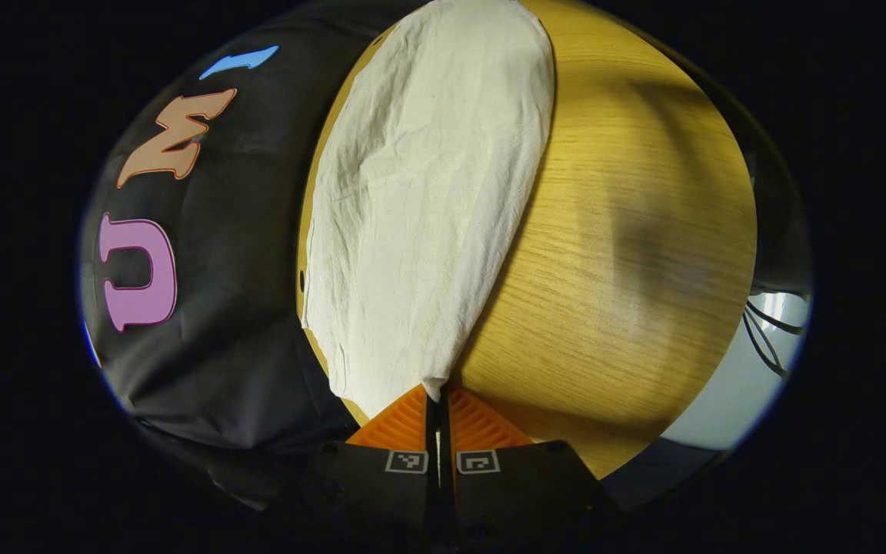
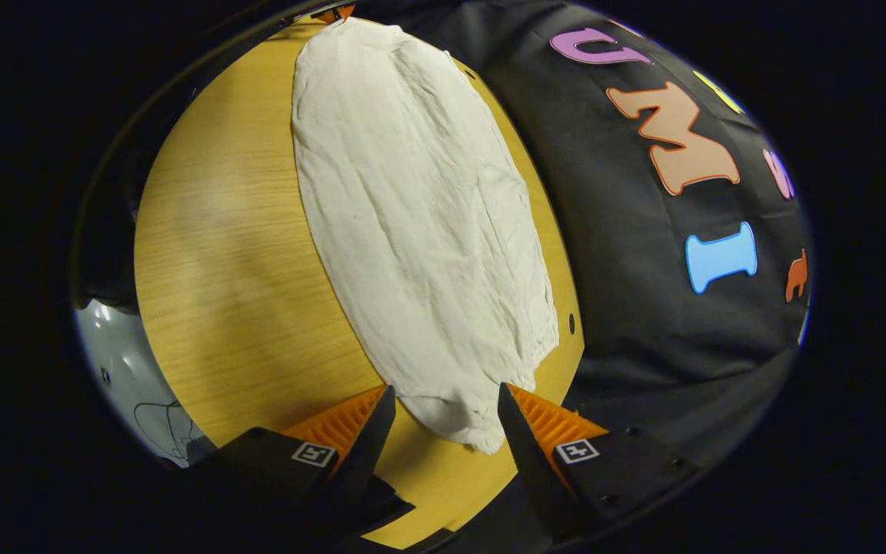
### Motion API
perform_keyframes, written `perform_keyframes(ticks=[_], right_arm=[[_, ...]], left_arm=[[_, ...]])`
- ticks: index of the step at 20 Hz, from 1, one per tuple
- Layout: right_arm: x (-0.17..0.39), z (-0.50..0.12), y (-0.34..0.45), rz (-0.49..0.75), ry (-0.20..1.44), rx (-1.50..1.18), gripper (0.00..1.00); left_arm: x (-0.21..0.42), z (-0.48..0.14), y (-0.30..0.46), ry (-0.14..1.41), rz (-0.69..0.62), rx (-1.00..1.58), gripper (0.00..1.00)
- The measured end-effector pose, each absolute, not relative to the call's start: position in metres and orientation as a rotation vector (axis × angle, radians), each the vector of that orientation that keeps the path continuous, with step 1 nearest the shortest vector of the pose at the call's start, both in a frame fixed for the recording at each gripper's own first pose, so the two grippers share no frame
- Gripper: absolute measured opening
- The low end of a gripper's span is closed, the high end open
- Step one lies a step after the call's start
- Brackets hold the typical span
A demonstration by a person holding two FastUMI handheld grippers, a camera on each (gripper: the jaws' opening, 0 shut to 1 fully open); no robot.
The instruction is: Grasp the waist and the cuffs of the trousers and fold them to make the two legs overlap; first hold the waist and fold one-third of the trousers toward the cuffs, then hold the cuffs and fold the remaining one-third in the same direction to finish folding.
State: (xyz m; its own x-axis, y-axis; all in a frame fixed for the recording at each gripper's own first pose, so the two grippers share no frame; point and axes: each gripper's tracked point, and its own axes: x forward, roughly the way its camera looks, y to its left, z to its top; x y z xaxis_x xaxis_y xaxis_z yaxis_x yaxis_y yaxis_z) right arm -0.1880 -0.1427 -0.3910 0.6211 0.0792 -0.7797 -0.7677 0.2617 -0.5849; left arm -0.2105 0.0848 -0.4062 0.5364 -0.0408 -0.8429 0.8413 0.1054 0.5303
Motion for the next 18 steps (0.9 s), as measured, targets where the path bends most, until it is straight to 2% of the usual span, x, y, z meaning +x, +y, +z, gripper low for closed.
perform_keyframes(ticks=[3, 7, 8, 9, 10, 12, 18], right_arm=[[-0.185, -0.402, -0.141, 0.669, 0.712, -1.186, 0.72], [-0.19, -0.416, -0.14, 0.677, 0.748, -1.185, 0.19], [-0.187, -0.415, -0.139, 0.67, 0.741, -1.191, 0.12], [-0.19, -0.411, -0.14, 0.66, 0.752, -1.177, 0.2], [-0.19, -0.412, -0.142, 0.656, 0.769, -1.153, 0.05], [-0.179, -0.404, -0.143, 0.631, 0.76, -1.137, 0.03], [-0.122, -0.354, -0.136, 0.517, 0.641, -1.079, 0.05]], left_arm=[[-0.211, -0.406, 0.085, 0.788, -0.749, 1.313, 0.0], [-0.211, -0.406, 0.085, 0.803, -0.731, 1.305, 0.0], [-0.21, -0.406, 0.085, 0.809, -0.729, 1.299, 0.0], [-0.209, -0.407, 0.085, 0.818, -0.722, 1.29, 0.0], [-0.208, -0.406, 0.085, 0.83, -0.715, 1.274, 0.0], [-0.206, -0.405, 0.085, 0.866, -0.704, 1.226, 0.0], [-0.161, -0.371, 0.092, 0.838, -0.574, 1.248, 0.0]])
